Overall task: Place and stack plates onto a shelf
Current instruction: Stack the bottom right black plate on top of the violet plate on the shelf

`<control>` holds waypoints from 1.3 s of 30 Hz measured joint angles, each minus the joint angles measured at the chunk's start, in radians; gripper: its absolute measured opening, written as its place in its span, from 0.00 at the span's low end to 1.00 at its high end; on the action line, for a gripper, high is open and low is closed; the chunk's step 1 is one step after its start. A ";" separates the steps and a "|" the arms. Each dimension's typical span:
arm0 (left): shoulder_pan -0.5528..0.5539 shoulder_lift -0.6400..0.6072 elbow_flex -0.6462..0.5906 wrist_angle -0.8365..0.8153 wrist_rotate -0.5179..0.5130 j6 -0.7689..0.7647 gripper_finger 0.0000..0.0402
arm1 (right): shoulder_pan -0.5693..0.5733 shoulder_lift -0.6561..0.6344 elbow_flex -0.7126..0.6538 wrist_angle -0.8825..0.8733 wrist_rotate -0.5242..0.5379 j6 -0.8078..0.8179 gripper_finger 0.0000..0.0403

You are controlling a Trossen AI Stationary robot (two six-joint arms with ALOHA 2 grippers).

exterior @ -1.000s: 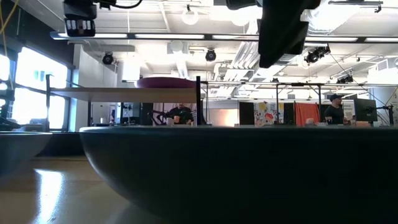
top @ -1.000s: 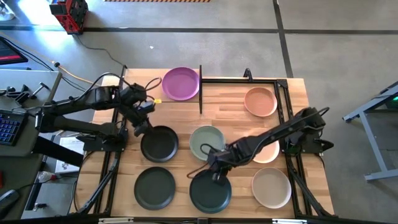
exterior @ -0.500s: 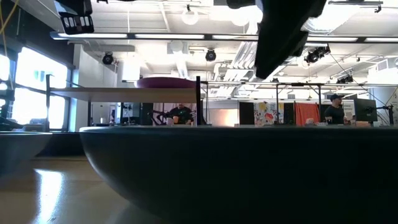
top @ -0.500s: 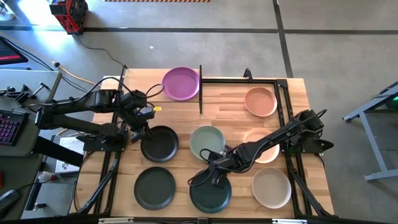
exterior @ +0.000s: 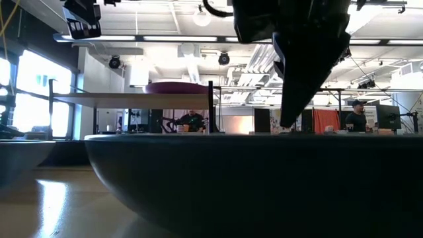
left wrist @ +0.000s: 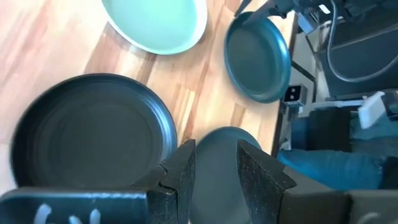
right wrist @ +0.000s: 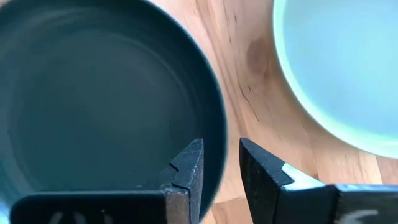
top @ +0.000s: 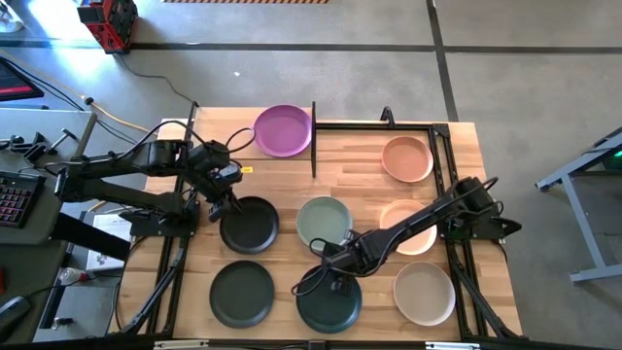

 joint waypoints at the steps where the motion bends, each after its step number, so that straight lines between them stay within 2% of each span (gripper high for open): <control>1: 0.000 0.000 0.000 0.000 -0.010 0.000 0.26 | -0.002 0.003 0.000 -0.004 0.000 0.000 0.21; 11: 0.000 0.000 0.000 0.000 -0.018 0.019 0.26 | -0.002 0.006 0.000 -0.019 0.011 -0.001 0.21; 19: 0.000 0.000 0.000 0.000 -0.073 0.018 0.26 | -0.002 0.006 0.000 -0.017 0.011 -0.024 0.21; 39: 0.000 0.000 0.000 0.000 -0.075 0.017 0.26 | -0.003 0.045 0.000 0.011 -0.005 -0.047 0.21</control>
